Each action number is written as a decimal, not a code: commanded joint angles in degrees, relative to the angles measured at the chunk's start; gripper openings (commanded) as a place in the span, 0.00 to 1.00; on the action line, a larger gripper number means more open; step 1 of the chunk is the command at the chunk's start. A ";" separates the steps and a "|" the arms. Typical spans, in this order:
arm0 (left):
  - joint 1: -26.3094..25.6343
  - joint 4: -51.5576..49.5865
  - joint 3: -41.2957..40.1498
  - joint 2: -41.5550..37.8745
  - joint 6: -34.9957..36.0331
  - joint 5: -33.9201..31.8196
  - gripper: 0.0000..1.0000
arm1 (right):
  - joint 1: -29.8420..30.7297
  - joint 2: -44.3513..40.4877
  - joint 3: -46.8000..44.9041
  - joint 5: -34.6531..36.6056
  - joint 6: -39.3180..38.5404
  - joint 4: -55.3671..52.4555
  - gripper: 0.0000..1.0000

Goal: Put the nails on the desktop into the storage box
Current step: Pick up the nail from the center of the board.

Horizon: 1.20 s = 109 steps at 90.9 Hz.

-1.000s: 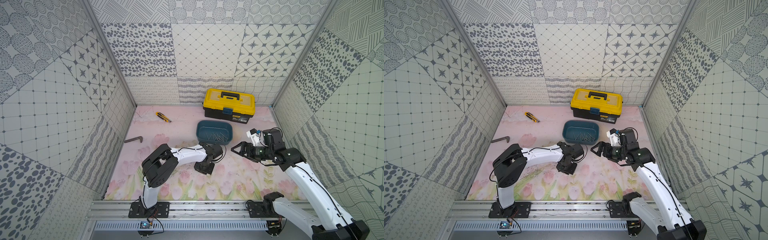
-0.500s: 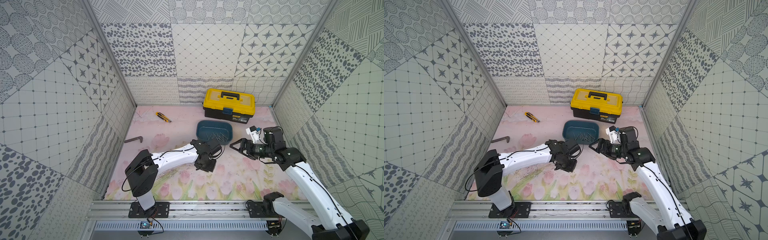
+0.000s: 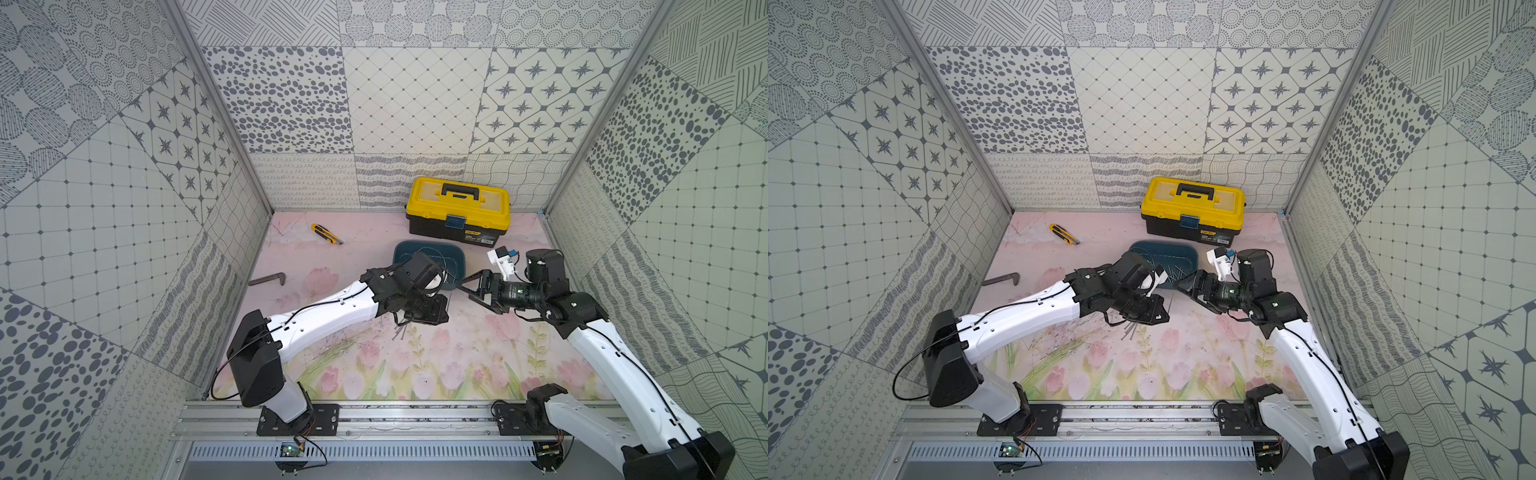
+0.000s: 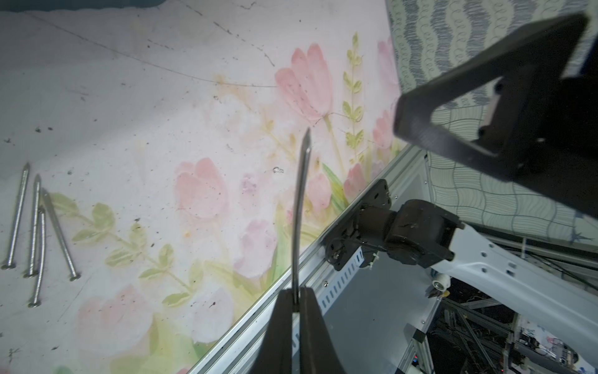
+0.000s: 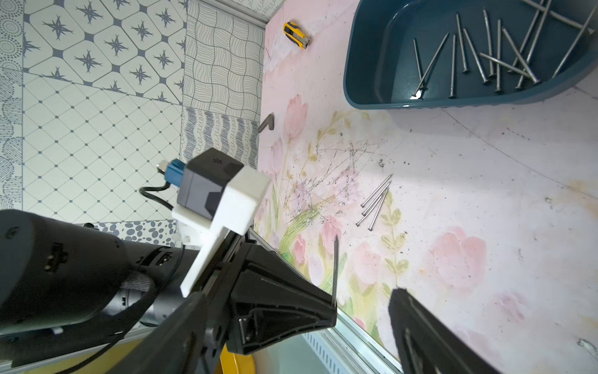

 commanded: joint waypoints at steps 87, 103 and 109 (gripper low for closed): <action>1.24 18.50 -1.10 -2.27 -10.42 13.10 0.00 | 0.34 -2.91 -2.10 -2.98 4.51 7.45 0.28; 1.32 18.25 -0.50 -2.01 -10.73 13.30 0.00 | 0.32 -2.63 -1.80 -2.96 4.09 7.89 0.12; 1.38 17.71 -0.38 -2.21 -10.72 13.11 0.00 | 0.34 -2.48 -1.28 -3.01 3.81 7.93 0.02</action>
